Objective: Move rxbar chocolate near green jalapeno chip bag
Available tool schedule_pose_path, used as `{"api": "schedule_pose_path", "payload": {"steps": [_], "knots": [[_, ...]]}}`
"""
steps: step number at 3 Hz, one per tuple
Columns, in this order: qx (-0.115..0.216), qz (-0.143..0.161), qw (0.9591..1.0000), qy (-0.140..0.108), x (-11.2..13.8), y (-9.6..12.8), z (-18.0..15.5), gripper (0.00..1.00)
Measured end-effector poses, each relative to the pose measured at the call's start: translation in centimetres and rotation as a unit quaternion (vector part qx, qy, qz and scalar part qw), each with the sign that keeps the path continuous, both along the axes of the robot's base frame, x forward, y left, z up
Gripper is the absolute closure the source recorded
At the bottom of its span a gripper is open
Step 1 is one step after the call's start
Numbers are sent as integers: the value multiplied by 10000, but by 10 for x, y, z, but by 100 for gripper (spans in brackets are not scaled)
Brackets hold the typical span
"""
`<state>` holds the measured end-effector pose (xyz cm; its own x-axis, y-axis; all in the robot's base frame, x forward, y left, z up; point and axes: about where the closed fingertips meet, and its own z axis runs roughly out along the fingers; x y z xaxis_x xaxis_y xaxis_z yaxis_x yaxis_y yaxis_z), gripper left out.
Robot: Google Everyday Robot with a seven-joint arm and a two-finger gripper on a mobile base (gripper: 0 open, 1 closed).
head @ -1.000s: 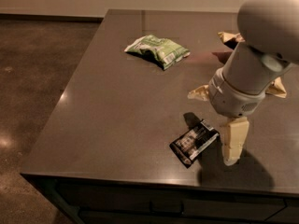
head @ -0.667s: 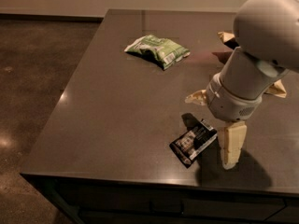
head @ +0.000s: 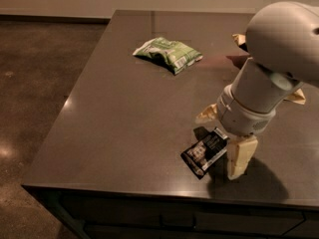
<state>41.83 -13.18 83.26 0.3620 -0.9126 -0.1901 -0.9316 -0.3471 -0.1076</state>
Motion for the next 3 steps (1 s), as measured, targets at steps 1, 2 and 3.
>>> {"api": "schedule_pose_path", "payload": {"steps": [1,2,3], "knots": [[-52,17,10000,35,1,0,-1,41],[-71,8,10000,47,2,0,0,64],[-71,7,10000,48,2,0,4,88]]}}
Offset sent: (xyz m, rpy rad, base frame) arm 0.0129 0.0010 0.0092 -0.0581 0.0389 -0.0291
